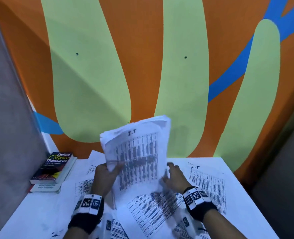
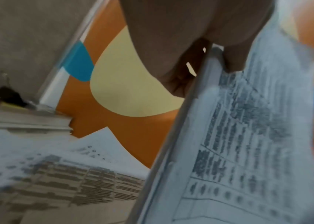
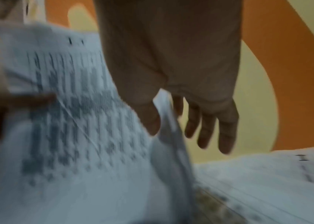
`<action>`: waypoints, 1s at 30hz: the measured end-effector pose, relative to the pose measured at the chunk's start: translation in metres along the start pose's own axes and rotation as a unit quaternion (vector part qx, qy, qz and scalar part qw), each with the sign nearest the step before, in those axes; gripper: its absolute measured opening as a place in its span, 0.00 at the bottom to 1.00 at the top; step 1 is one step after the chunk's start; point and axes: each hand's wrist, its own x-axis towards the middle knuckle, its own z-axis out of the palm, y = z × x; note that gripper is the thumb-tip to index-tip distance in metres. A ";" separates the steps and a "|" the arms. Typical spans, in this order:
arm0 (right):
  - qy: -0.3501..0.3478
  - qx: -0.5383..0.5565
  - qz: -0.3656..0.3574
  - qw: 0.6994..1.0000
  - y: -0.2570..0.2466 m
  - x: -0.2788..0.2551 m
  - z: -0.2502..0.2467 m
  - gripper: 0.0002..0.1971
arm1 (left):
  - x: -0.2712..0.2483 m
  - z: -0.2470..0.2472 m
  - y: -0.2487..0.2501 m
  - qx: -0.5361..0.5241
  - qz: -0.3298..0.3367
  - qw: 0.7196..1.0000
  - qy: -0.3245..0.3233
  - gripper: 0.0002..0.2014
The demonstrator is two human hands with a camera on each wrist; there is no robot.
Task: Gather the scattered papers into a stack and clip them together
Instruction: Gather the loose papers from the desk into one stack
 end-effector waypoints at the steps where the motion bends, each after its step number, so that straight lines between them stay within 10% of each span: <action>1: -0.027 -0.064 0.024 0.997 0.012 0.003 0.006 0.33 | 0.001 -0.003 0.001 0.006 0.005 1.000 0.029 0.27; 11: -0.160 -0.352 -0.202 0.900 -0.009 0.026 0.046 0.37 | 0.016 -0.079 0.008 0.111 0.104 0.958 0.242 0.26; 15: -0.187 -0.410 -0.227 0.864 -0.029 0.053 0.069 0.51 | 0.005 -0.096 0.007 0.108 0.099 0.946 0.290 0.25; 24: -0.199 -0.506 -0.196 0.816 -0.041 0.072 0.079 0.37 | -0.015 -0.135 -0.009 0.070 0.090 0.927 0.357 0.18; 30: -0.149 -0.292 -0.265 0.907 -0.071 0.065 0.002 0.03 | -0.019 -0.143 -0.012 0.033 0.086 0.924 0.372 0.10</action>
